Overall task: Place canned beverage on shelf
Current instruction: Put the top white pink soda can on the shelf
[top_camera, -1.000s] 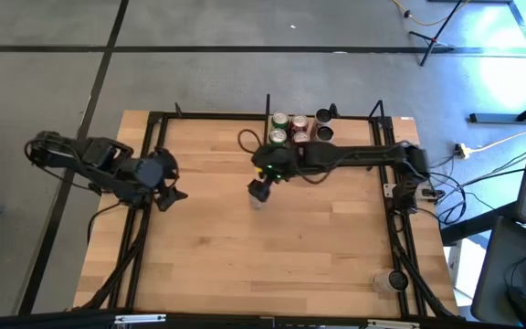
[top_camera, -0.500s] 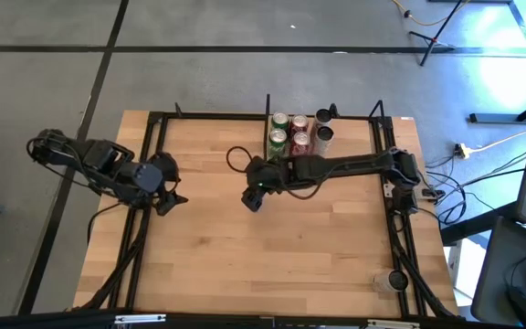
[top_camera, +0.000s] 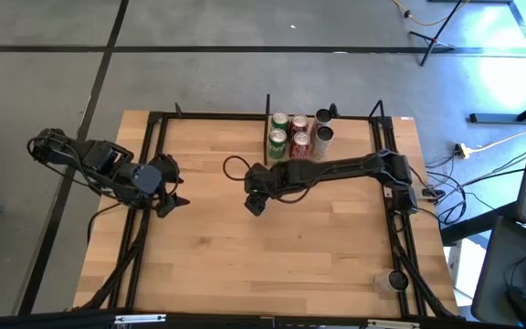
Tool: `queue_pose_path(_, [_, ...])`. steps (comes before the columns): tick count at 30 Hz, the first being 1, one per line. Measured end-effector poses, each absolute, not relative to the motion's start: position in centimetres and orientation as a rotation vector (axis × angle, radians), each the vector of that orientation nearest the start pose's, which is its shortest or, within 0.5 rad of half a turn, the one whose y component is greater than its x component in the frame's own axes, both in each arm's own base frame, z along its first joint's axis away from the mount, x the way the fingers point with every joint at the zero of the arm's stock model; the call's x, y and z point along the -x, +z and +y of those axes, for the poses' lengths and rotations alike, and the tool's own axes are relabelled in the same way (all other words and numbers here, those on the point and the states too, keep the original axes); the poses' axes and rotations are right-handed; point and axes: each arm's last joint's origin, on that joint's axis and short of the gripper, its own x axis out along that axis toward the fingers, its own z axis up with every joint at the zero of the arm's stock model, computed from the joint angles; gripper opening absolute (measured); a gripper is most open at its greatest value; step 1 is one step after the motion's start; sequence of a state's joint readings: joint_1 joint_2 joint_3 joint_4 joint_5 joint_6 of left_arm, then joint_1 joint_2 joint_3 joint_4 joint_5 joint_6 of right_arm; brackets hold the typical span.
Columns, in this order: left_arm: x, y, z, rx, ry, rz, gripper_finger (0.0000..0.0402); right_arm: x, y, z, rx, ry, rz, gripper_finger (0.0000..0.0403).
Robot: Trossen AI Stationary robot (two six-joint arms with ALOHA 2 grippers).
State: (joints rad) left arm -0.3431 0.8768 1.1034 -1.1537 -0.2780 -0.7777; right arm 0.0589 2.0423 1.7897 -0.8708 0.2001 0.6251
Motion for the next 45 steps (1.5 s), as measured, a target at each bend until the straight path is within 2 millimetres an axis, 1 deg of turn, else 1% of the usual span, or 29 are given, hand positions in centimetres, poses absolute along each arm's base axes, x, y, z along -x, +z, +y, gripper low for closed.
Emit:
queue_pose_path(2, [-12.9, 34.3, -3.7, 0.439, 0.284, 0.842, 0.0346, -43.4, 24.6, 2.0, -0.413, -0.469, 1.035, 0.0367])
queue_pose_path(4, [-12.9, 34.4, -3.7, 0.434, 0.293, 0.836, 0.0346, -43.5, 24.6, 1.9, -0.408, -0.474, 1.026, 0.035])
queue_pose_path(6, [-12.9, 34.4, -3.7, 0.43, 0.301, 0.831, 0.0346, -43.6, 24.7, 1.9, -0.396, -0.489, 1.006, 0.032])
queue_pose_path(10, [-12.9, 34.4, -3.6, 0.423, 0.313, 0.823, 0.0346, -43.6, 24.7, 1.8, -0.351, -0.486, 1.01, 0.0235])
queue_pose_path(11, [-12.9, 34.4, -3.6, 0.422, 0.314, 0.822, 0.0346, -43.6, 24.7, 1.8, -0.338, -0.476, 1.011, 0.0223])
queue_pose_path(13, [-12.9, 34.4, -3.6, 0.422, 0.314, 0.823, 0.0346, -43.6, 24.8, 1.9, -0.314, -0.455, 1.016, 0.0223])
queue_pose_path(16, [-12.9, 34.4, -3.6, 0.423, 0.314, 0.822, 0.0346, -43.1, 25.5, 2.0, -0.301, -0.392, 1.039, 0.0223])
queue_pose_path(18, [-12.9, 34.4, -3.6, 0.423, 0.314, 0.822, 0.0346, -42.4, 26.8, 2.0, -0.284, -0.357, 1.033, 0.0223])
queue_pose_path(22, [-13.0, 34.4, -3.6, 0.423, 0.319, 0.808, 0.0346, -40.5, 30.3, 1.9, -0.195, -0.302, 0.989, 0.0223])
queue_pose_path(25, [-13.2, 34.6, -3.6, 0.422, 0.342, 0.762, 0.0346, -39.4, 31.9, 1.7, -0.142, -0.268, 0.973, 0.0223])
queue_pose_path(29, [-13.9, 35.3, -3.6, 0.442, 0.36, 0.643, 0.0346, -36.6, 34.1, 1.3, -0.074, -0.247, 1.023, 0.0223])
queue_pose_path(34, [-14.8, 36.3, -3.6, 0.433, 0.403, 0.49, 0.0346, -32.3, 36.6, 0.8, 0.001, -0.229, 1.052, 0.0223])
queue_pose_path(38, [-15.7, 36.7, -3.5, 0.438, 0.439, 0.416, 0.0346, -27.5, 37.8, -0.1, -0.009, -0.222, 1.021, 0.0223])
queue_pose_path(45, [-17.5, 36.5, -3.1, 0.457, 0.496, 0.381, 0.0346, -19.1, 38.4, -2.2, -0.092, -0.242, 0.953, 0.0223])
